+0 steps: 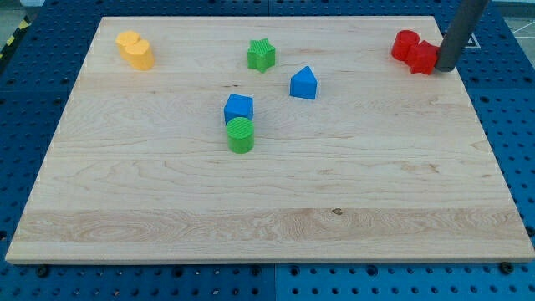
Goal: Push blue triangle a bit down and right
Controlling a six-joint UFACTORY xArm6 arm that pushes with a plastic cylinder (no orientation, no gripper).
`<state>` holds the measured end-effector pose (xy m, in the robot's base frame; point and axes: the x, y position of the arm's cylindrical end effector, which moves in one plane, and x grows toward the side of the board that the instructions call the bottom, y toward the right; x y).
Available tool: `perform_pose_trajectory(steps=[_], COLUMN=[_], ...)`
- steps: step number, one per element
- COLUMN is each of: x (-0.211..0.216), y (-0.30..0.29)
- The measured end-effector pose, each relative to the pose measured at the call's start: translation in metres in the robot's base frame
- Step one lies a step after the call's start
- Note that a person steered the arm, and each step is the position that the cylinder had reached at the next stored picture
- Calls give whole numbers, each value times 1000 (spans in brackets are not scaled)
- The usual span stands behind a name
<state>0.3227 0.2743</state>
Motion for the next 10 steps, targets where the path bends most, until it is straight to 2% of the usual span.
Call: perform_pose_trajectory(steps=[1,3,4,6,9,10], x=[0,65,79,83,74,73], y=[-1,-15,-36,-96,-101,-143])
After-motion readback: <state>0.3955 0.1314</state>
